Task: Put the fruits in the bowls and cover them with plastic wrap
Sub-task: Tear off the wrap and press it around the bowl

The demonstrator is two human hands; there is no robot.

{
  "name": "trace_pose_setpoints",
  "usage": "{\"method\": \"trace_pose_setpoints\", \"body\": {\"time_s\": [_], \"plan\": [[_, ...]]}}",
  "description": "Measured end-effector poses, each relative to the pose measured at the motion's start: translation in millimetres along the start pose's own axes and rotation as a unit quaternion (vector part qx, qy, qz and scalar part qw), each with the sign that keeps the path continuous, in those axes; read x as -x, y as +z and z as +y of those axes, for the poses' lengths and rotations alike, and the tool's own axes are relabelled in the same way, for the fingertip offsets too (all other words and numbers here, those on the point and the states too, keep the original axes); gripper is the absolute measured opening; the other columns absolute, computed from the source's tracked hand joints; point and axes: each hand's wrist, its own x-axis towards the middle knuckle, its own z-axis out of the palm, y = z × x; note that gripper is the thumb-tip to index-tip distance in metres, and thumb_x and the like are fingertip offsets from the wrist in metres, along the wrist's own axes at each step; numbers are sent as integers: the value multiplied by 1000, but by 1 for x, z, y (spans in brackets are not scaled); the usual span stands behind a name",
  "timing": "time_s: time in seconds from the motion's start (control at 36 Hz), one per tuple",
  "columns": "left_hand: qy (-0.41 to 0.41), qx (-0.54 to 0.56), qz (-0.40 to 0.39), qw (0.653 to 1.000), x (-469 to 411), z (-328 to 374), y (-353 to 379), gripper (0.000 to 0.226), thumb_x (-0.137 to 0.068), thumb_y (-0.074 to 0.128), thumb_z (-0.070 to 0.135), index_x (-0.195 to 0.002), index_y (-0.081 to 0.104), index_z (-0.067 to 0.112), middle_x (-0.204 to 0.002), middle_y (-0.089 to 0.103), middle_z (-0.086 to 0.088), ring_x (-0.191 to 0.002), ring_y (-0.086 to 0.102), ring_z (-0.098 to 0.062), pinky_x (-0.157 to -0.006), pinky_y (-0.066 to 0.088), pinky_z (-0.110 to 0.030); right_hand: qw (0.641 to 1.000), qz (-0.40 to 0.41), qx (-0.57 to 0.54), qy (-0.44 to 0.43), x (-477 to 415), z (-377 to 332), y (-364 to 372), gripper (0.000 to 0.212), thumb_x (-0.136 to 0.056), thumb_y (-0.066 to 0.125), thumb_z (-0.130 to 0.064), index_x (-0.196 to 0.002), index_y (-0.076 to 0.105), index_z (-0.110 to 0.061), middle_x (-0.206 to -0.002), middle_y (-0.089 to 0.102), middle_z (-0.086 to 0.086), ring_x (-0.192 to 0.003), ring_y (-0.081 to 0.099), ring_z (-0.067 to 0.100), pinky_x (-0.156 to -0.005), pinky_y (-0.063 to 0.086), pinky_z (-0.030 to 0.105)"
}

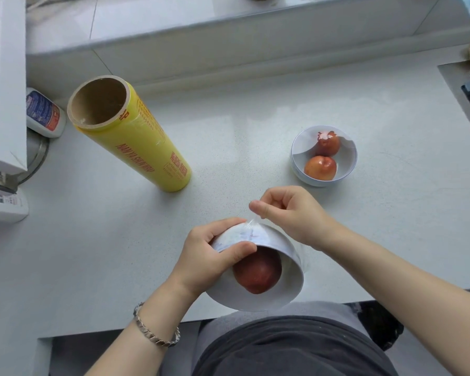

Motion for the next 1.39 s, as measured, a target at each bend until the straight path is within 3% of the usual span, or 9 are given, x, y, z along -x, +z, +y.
{"method": "trace_pose_setpoints", "body": {"time_s": [0.44,0.56,0.61,0.72,0.81,0.94,1.06,1.25,1.39], "plan": [[37,-19,-5,999,5,2,1,62,-41,75,68,-94,64,36,-92,68,31,-90,61,10,-79,43,-6,989,-46,117,76,-5,16,-10,27,-75,74,-31,-59,54,-21,-47,39,-9,-39,33,3,-44,26,16],[18,4,10,1000,5,1,-2,52,-45,69,52,-94,62,37,-95,67,20,-90,60,13,-80,42,-5,992,74,107,7,2,13,-25,14,-81,69,-24,-68,62,-28,-68,63,-8,-63,57,5,-66,43,20],[7,9,17,1000,4,0,-2,54,-44,69,52,-96,61,38,-96,66,17,-88,61,13,-80,43,-5,996,41,42,-66,15,-1,-28,9,-86,62,-27,-79,68,-28,-84,70,-9,-82,64,3,-79,46,17],[14,7,17,1000,1,0,-4,68,-42,72,56,-105,61,32,-92,67,16,-86,61,12,-79,44,-5,985,-108,55,-126,35,-8,-11,33,-84,47,-39,-104,69,-23,-108,65,-19,-106,58,-5,-94,41,12],[12,25,20,999,0,0,-4,83,-38,74,74,-109,60,32,-90,71,18,-92,64,5,-82,47,-10,983,-113,96,-108,31,2,-1,43,-83,46,-46,-118,62,-26,-118,60,-20,-113,52,-9,-97,36,10],[11,52,25,998,3,1,0,76,-44,76,51,-114,60,23,-92,72,9,-88,66,0,-80,48,-13,989,-141,39,-17,22,4,-2,45,-77,44,-58,-112,62,-36,-118,63,-17,-112,54,-6,-100,39,17],[-6,85,53,995,5,-2,0,79,-40,72,77,-102,65,28,-88,74,13,-85,67,-3,-76,49,-13,987,-157,-29,23,21,9,-18,66,-62,49,-80,-103,68,-30,-109,69,-11,-104,61,-1,-93,43,16],[-19,210,116,971,0,-6,2,77,-48,74,73,-97,71,13,-100,69,-16,-94,63,-30,-86,49,-45,976,-145,-153,54,32,22,-25,66,-54,78,-40,-112,64,-13,-114,69,2,-105,64,14,-87,50,22],[-45,164,1,985,-4,1,-3,46,-65,65,57,-93,71,21,-98,72,0,-93,65,-13,-79,50,-23,982,-78,-165,56,31,26,-23,31,-63,70,-19,-94,68,-18,-85,74,-7,-82,68,6,-72,50,15]]}}
